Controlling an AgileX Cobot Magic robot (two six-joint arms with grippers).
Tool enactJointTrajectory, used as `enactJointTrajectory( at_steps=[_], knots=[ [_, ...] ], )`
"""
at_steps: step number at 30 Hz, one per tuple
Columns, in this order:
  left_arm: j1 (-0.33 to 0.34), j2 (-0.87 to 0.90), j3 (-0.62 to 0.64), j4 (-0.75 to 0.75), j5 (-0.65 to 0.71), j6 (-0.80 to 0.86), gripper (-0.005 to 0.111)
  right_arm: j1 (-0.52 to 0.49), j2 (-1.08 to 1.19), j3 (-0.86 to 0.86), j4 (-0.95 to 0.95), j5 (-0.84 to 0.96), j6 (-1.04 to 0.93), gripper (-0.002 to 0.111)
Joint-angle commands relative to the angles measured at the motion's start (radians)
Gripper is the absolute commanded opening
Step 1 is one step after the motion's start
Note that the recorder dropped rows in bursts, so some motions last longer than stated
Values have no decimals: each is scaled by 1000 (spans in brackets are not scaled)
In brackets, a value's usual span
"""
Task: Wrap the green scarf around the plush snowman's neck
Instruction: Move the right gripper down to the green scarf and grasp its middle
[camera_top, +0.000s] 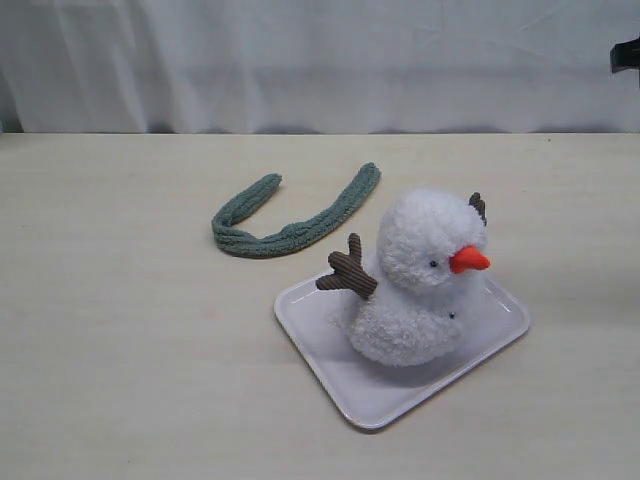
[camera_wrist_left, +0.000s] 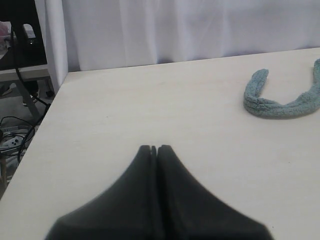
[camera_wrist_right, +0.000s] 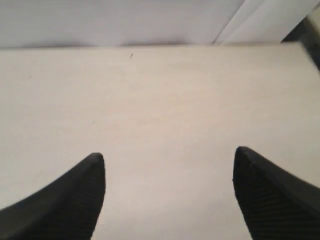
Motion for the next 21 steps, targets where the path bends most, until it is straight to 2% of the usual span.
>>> enactJointTrajectory(
  at_steps=[1, 4, 7, 10, 13, 21],
  knots=[
    [5, -3, 4, -5, -12, 1, 0, -3, 31, -116, 446, 137, -371, 68],
    [5, -3, 4, -5, -12, 1, 0, 18, 29, -144, 771, 159, -631, 68],
    [5, -3, 4, -5, -12, 1, 0, 104, 29, -158, 862, 164, -763, 68],
    [5, -3, 4, -5, -12, 1, 0, 238, 29, -172, 822, 118, -771, 68],
    [5, -3, 4, -5, -12, 1, 0, 351, 53, -214, 757, 98, -699, 68],
    [5, -3, 4, -5, -12, 1, 0, 565, 246, -419, 622, 214, -650, 68]
  ],
)
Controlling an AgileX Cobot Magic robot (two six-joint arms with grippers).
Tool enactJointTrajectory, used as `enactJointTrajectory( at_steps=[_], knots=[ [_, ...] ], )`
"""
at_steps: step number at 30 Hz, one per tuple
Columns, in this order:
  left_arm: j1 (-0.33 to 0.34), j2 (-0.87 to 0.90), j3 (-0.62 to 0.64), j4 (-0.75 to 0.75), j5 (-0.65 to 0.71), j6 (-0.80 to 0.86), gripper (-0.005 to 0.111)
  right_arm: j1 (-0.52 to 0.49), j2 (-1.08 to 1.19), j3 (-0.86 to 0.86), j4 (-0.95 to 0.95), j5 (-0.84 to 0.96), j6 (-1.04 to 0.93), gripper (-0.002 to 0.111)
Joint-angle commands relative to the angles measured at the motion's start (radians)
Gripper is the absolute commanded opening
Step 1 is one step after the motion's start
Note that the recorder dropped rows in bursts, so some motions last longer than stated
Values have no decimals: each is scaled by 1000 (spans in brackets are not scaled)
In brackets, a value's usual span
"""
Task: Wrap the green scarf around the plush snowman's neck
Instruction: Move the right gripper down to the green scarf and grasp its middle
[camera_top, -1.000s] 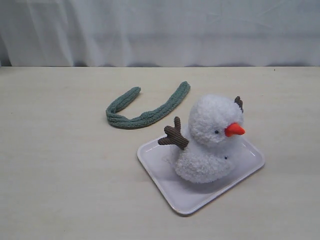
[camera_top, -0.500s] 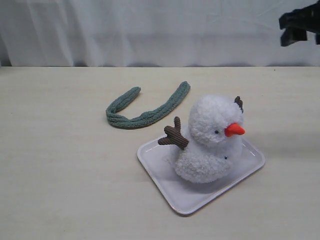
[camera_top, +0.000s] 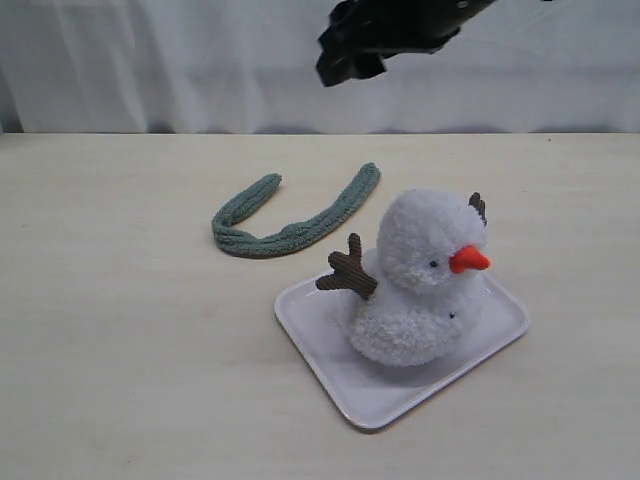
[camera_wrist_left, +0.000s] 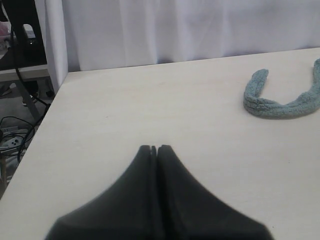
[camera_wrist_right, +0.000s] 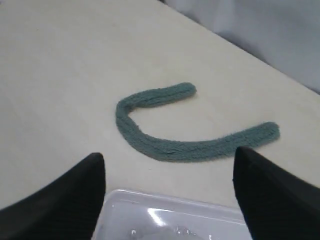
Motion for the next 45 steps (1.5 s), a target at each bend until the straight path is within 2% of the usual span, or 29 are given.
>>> enactJointTrajectory(
  at_steps=[1, 8, 19, 25, 45],
  knots=[
    [5, -3, 4, -5, -12, 1, 0, 103, 129, -112, -69, 55, 25, 68],
    [5, -3, 4, -7, -12, 1, 0, 187, 348, -246, -110, 88, 21, 68],
    [5, -3, 4, -7, -12, 1, 0, 225, 571, -427, -220, 170, -28, 68],
    [5, -3, 4, -7, -12, 1, 0, 226, 639, -428, -225, 142, -168, 68],
    [5, -3, 4, -7, -12, 1, 0, 226, 783, -428, -385, -63, -201, 67]
  ],
)
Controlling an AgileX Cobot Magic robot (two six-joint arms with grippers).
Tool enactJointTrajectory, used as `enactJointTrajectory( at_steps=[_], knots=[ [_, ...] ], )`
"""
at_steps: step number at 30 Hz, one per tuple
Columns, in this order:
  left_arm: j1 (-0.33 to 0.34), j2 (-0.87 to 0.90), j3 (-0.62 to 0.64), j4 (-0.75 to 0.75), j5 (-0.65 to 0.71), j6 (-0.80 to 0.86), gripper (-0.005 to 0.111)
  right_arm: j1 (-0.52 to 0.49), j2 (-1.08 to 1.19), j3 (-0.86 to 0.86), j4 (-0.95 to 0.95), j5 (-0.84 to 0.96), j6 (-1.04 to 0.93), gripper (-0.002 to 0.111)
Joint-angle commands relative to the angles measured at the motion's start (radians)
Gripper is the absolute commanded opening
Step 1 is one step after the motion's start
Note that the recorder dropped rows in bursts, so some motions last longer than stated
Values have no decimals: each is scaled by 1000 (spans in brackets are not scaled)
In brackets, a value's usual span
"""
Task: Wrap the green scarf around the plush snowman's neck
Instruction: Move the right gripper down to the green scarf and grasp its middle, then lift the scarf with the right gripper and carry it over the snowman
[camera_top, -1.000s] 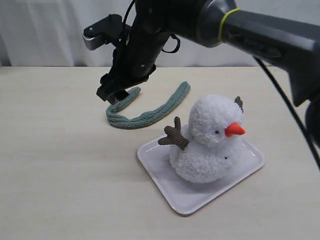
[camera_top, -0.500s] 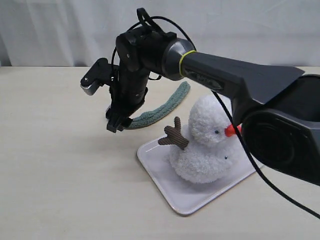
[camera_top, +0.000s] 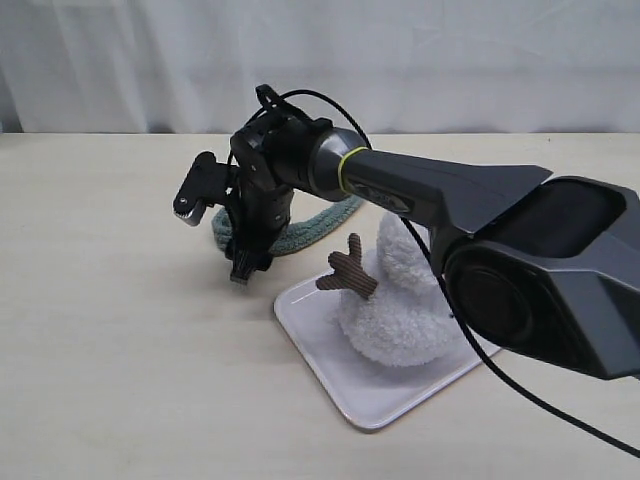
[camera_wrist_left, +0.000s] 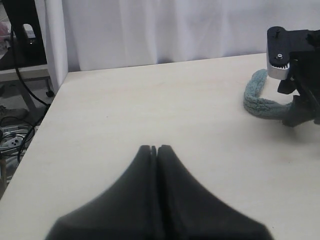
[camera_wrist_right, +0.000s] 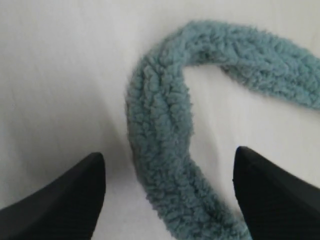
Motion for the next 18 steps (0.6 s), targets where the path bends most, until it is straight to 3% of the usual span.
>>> enactJointTrajectory(
  at_steps=[1, 8, 18],
  knots=[
    [5, -3, 4, -7, -12, 1, 0, 0, 17, -7, -11, -48, -9, 66],
    [5, -3, 4, -7, -12, 1, 0, 1, 17, -7, -13, -21, -31, 4],
    [5, -3, 4, -7, -12, 1, 0, 90, -126, -7, -104, -12, -19, 4]
  ],
)
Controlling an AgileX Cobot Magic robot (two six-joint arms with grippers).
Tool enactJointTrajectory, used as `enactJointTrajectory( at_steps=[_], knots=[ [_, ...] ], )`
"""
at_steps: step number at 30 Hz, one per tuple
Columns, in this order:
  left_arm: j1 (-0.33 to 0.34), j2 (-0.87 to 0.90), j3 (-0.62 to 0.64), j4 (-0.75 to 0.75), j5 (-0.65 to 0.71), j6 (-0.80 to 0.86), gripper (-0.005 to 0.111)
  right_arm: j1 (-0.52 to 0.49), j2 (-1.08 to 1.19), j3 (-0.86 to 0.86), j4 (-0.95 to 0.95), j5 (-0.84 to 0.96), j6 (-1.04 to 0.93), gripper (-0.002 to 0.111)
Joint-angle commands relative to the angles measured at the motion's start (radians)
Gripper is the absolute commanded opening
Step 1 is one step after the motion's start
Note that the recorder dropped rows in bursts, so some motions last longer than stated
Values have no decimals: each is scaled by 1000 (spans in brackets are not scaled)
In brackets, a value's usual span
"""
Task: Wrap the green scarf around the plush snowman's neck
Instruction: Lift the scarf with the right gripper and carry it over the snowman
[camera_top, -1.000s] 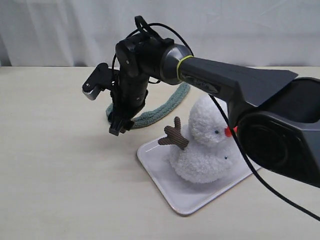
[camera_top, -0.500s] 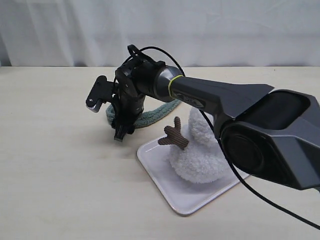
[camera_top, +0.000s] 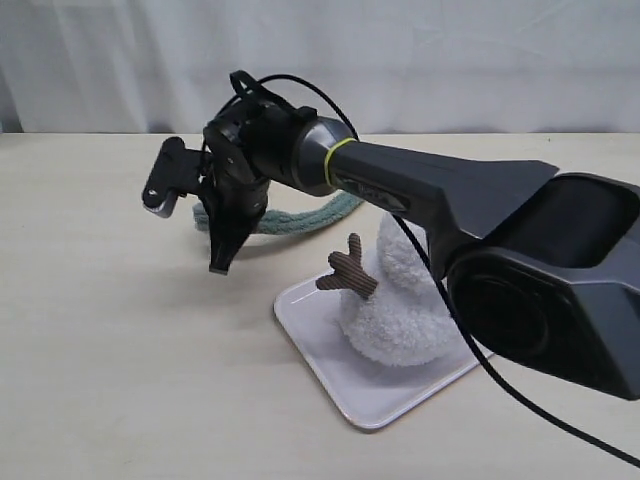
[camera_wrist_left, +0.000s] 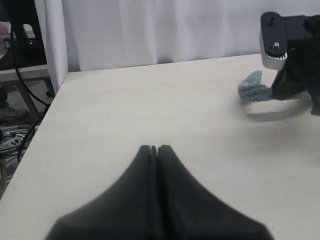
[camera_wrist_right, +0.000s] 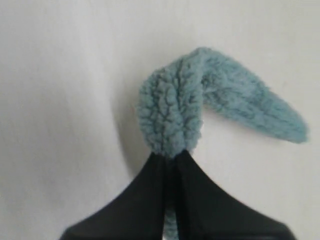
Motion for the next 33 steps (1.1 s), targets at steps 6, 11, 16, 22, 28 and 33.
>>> enactJointTrajectory(
  at_steps=[6, 11, 16, 22, 28, 33],
  knots=[
    [5, -3, 4, -7, -10, 1, 0, 64, -170, -2, -147, 78, 78, 4],
    [5, -3, 4, -7, -10, 1, 0, 72, -257, -2, -181, 179, 136, 4],
    [5, -3, 4, -7, -10, 1, 0, 72, -343, -2, -181, 266, 184, 4],
    [5, -3, 4, -7, -10, 1, 0, 72, -446, -2, -171, 337, 228, 4],
    [5, -3, 4, -7, -10, 1, 0, 104, -545, -2, -180, 352, 242, 4],
    [5, -3, 4, -7, -10, 1, 0, 156, -617, -2, -212, 352, 242, 4]
  ],
)
